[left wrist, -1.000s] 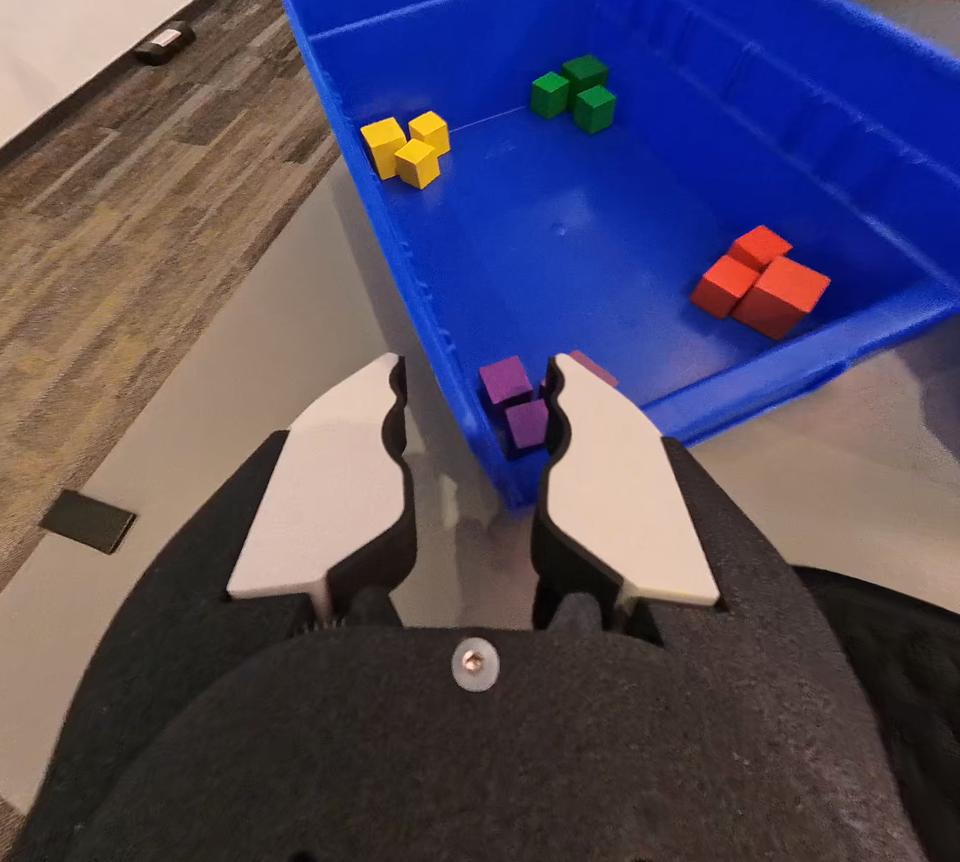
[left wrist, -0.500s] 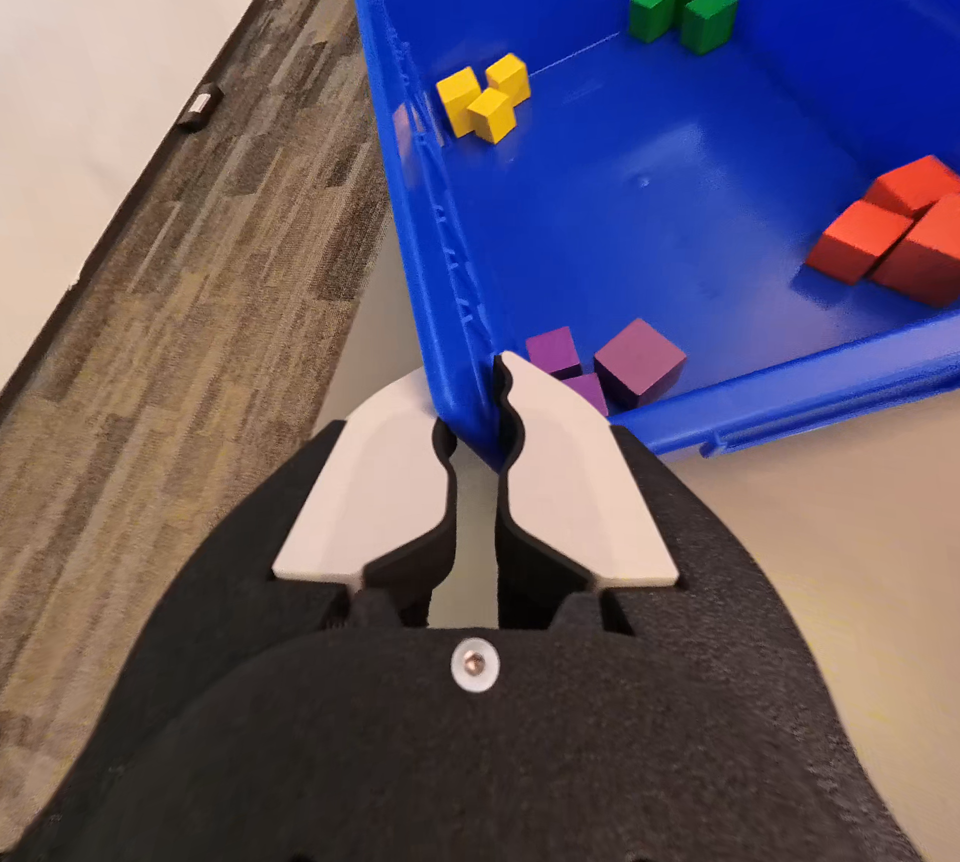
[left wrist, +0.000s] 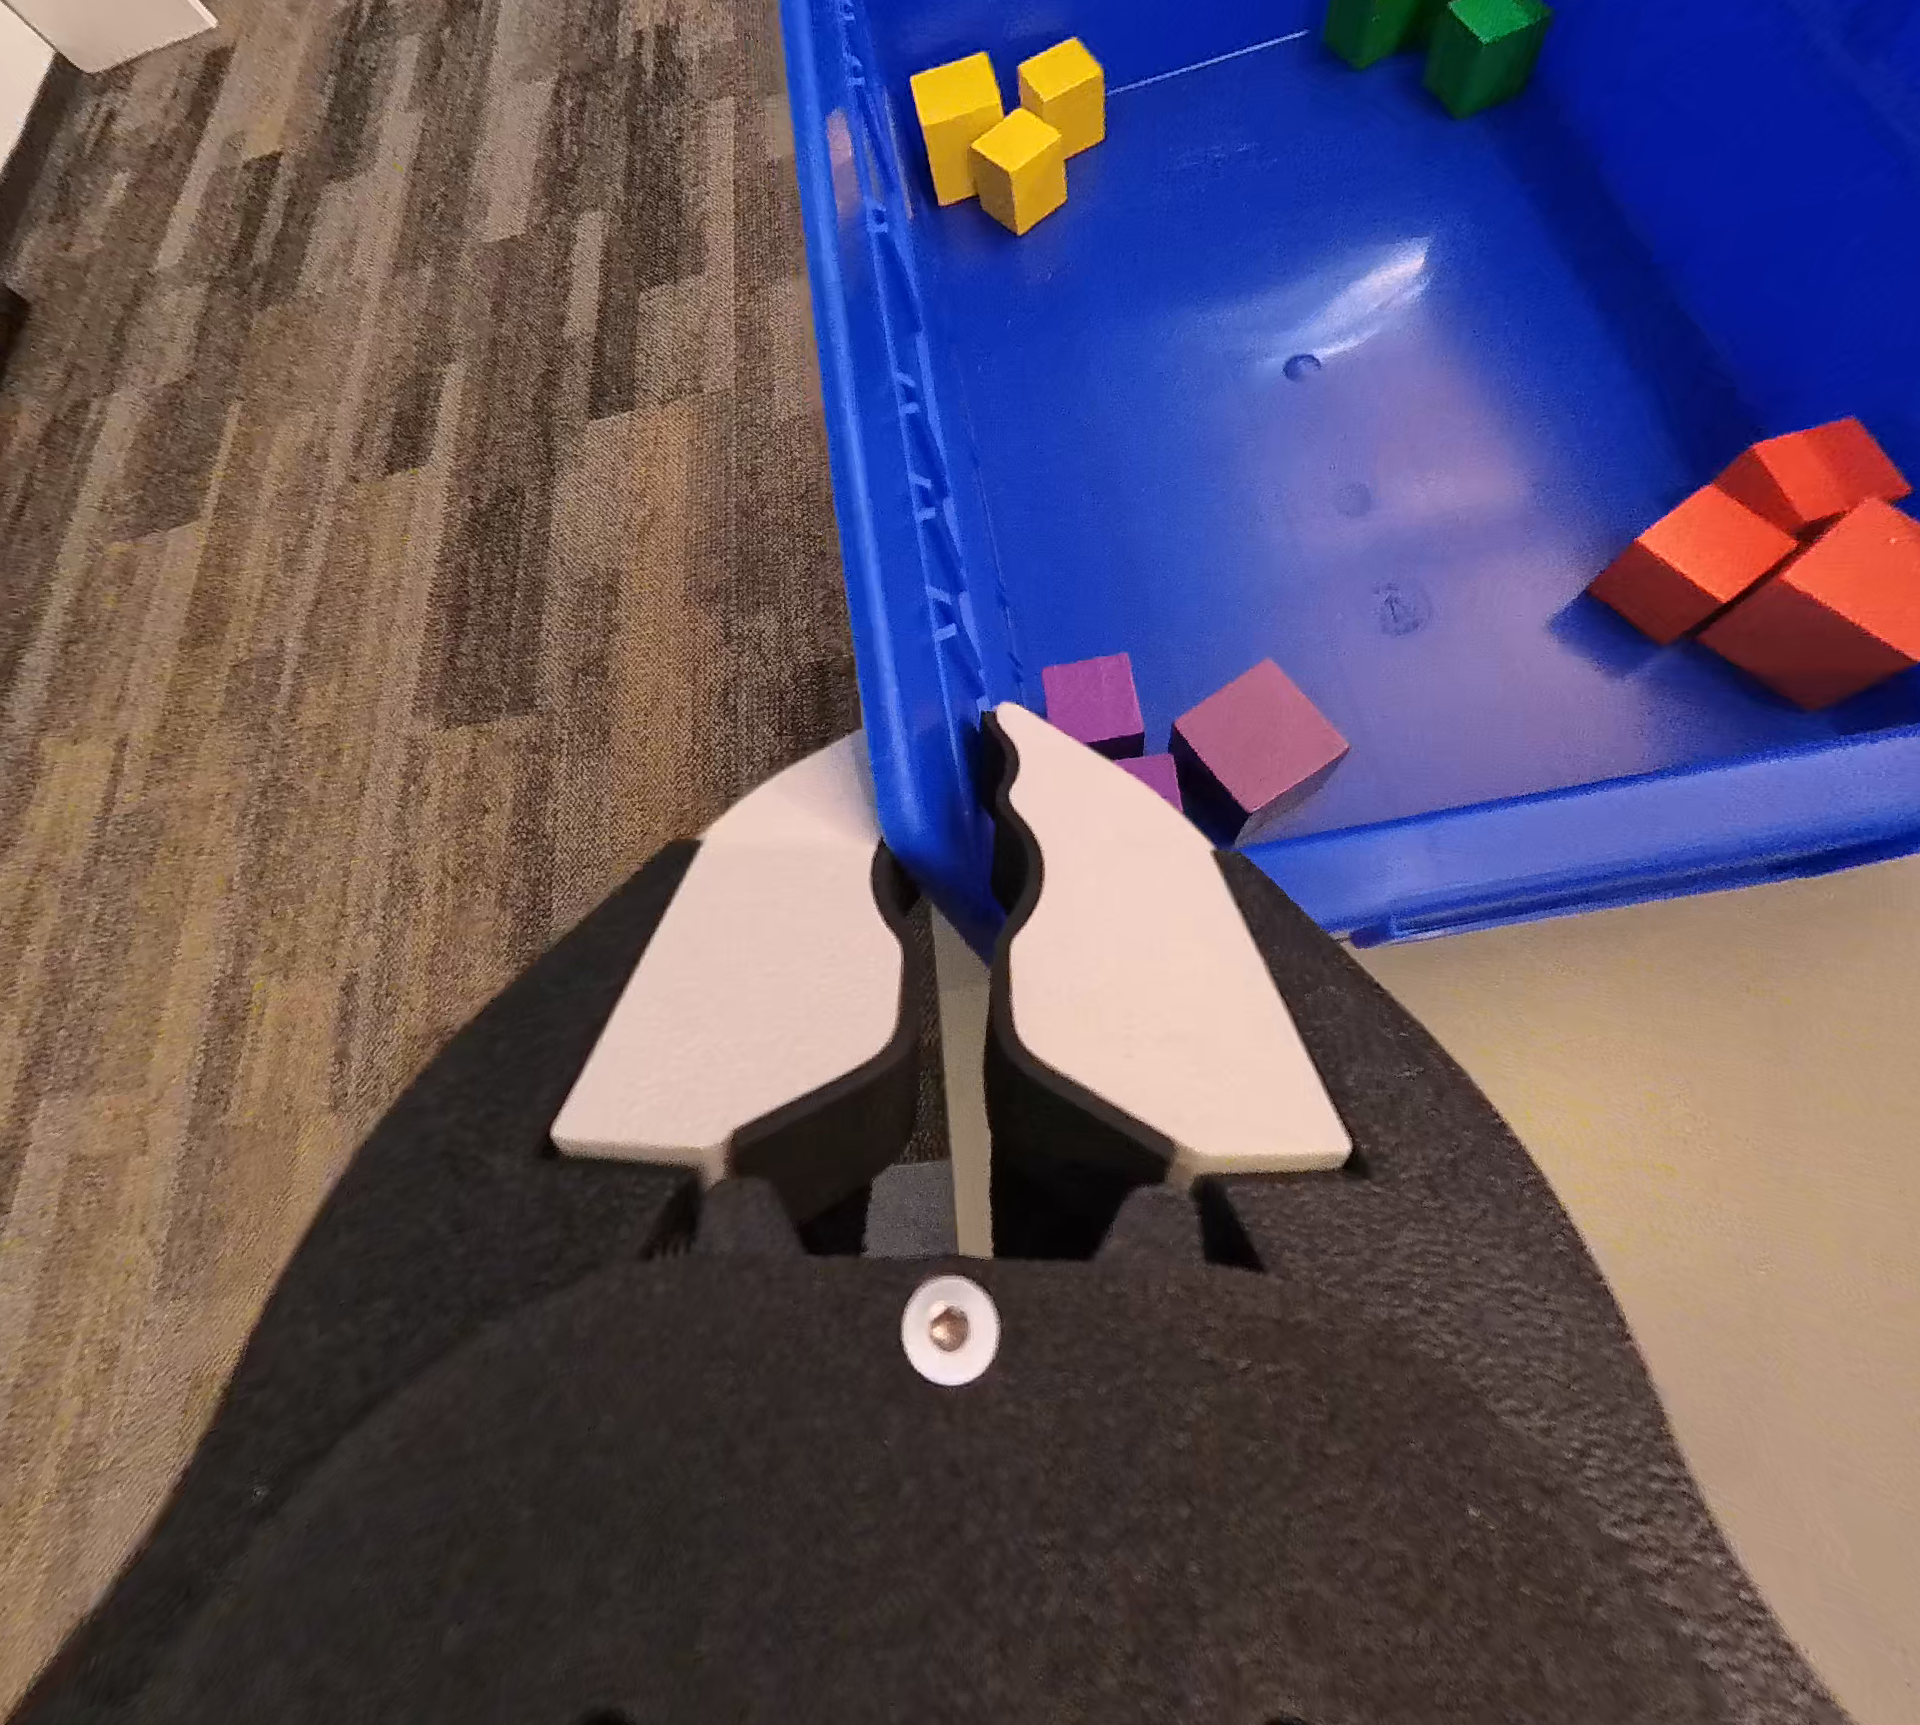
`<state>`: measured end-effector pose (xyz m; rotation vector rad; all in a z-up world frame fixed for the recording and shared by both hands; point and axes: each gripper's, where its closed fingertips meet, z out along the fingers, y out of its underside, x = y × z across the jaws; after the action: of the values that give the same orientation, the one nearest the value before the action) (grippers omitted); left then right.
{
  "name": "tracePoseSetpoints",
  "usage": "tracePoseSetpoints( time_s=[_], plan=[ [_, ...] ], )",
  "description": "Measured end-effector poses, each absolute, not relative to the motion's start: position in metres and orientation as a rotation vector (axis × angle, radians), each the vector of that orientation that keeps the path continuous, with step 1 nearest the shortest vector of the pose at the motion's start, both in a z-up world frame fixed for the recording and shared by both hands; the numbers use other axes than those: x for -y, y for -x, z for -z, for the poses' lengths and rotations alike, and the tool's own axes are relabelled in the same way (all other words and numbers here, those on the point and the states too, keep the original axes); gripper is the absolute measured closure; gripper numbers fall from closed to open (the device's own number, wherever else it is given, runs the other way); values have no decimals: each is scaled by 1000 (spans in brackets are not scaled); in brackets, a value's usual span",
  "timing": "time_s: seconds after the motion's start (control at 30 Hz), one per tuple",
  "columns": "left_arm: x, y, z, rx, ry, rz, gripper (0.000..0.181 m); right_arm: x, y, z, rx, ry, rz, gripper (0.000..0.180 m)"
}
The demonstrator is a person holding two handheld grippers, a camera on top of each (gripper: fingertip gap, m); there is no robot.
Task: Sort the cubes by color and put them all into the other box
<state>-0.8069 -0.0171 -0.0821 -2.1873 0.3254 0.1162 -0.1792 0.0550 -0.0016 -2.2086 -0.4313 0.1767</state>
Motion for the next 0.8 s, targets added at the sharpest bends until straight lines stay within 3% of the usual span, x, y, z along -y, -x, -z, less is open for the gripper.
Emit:
tracePoseSetpoints(
  time_s=[0.23, 0.27, 0.33, 0.37, 0.53, 0.63, 0.7, 0.73, 0.8],
  plan=[
    [17, 806, 82, -321, 2178, -107, 172, -48, 191, 16, 414, 2278, -238, 134],
    [18, 805, 82, -294, 2183, -76, 164, -47, 195, 16, 400, 2281, -265, 131],
    [20, 801, 75, -244, 2159, 7, 125, -45, 203, 13, 348, 2277, -342, 121],
    [21, 801, 68, -208, 2126, 30, 118, -44, 207, 12, 319, 2275, -378, 116],
    [40, 804, 21, -115, 1912, -61, 113, -41, 215, 37, 263, 2440, -357, 102],
    [59, 797, 6, -114, 1883, -205, 117, -48, 211, 65, 233, 2564, -238, 108],
    [69, 773, 5, -126, 1909, -170, 118, -46, 214, 88, 266, 2685, -211, 149],
    [74, 757, 6, -140, 1924, -130, 115, -48, 210, 97, 278, 2724, -152, 161],
    [84, 722, 4, -183, 1911, -53, 114, -49, 206, 104, 307, 2790, -116, 166]
  ],
)
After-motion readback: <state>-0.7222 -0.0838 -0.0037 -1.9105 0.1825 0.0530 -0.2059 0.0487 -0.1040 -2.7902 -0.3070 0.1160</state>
